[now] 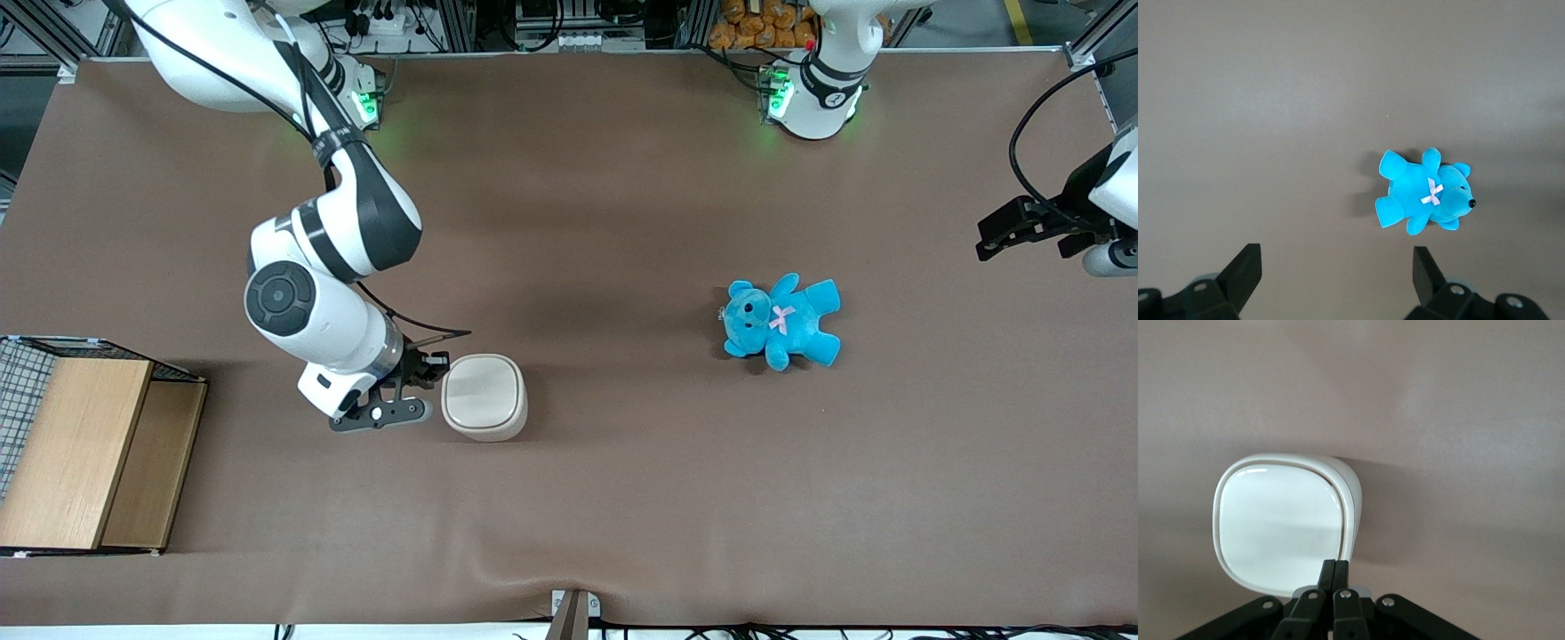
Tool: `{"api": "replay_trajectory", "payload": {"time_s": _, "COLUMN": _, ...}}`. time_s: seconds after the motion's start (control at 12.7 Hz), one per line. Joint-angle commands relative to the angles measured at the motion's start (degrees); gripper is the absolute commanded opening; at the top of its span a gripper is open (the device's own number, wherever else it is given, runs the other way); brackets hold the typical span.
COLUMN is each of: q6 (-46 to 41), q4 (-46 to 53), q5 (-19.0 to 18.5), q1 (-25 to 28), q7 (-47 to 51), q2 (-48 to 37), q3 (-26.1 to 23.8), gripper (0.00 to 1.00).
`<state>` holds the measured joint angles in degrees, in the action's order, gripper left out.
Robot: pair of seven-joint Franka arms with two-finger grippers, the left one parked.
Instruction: Open trash can with right arm
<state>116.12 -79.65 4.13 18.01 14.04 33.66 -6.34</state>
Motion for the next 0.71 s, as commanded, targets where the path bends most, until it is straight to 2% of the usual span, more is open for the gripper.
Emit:
{"api": "replay_trajectory", "payload": {"time_s": 0.0, "q6": -0.19, "q4": 4.23, "q5": 0.35, "q1": 0.97, "q7": 1.24, "q2": 3.42, "q3": 0.10, "gripper": 0.00}}
{"api": "replay_trajectory", "payload": {"time_s": 0.63, "q6": 1.22, "q4": 4.59, "q5": 0.18, "q1": 1.67, "q7": 2.30, "q2": 5.19, "q3": 0.18, "gripper": 0.00}}
